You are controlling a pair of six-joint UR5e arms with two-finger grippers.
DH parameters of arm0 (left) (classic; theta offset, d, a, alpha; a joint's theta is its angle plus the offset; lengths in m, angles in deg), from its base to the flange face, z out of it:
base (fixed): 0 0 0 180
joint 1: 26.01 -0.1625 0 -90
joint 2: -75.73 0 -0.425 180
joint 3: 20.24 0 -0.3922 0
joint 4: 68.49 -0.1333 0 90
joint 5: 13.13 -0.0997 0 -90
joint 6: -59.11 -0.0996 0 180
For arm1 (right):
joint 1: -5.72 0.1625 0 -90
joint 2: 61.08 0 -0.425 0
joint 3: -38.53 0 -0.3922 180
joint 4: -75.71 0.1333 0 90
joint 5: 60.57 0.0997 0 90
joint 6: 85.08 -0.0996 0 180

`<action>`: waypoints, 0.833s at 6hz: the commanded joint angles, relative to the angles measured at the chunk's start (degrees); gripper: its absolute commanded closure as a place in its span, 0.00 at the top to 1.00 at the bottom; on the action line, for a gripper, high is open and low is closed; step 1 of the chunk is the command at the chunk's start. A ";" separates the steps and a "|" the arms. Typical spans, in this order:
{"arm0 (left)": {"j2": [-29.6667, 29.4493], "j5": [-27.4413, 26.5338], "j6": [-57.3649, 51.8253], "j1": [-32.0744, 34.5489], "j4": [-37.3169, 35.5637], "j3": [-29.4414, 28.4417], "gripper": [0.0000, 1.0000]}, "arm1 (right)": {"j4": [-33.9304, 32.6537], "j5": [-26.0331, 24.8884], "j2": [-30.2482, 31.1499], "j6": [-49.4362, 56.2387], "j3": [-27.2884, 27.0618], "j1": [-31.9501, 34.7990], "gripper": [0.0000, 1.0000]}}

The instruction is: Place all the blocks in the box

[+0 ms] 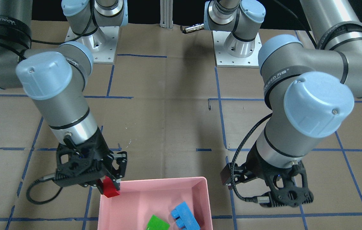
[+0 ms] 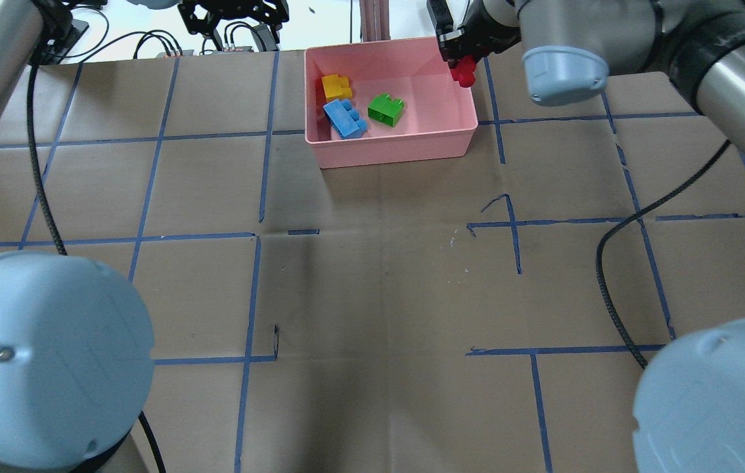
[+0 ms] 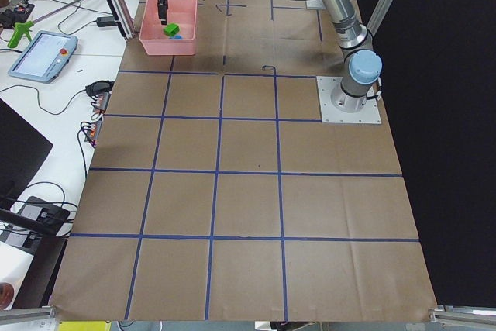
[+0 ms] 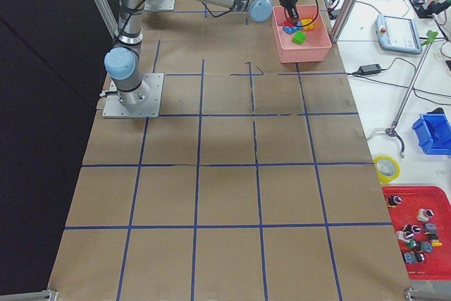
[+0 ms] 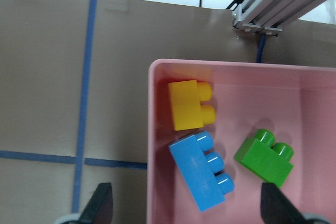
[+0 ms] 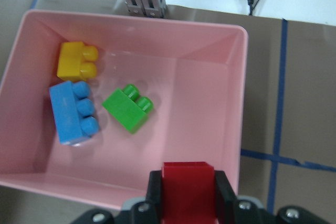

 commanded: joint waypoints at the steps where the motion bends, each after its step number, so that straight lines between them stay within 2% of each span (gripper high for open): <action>1: 12.95 -0.03 -6.06 -1.05 -0.44 14.33 0.99 | -0.26 -0.46 -10.86 -3.75 12.50 4.31 0.05; 2: 18.06 0.23 -6.88 -1.14 0.25 19.01 0.99 | -0.18 -0.64 -13.35 -4.45 15.17 5.29 0.19; 3: 22.81 0.06 -6.71 -0.97 0.43 23.76 0.99 | 0.34 -0.90 -13.46 -3.93 15.11 5.30 0.98; 5: 29.69 -0.03 -6.71 -1.05 0.17 31.07 0.99 | 0.96 -0.90 -12.41 -3.58 14.06 5.30 0.99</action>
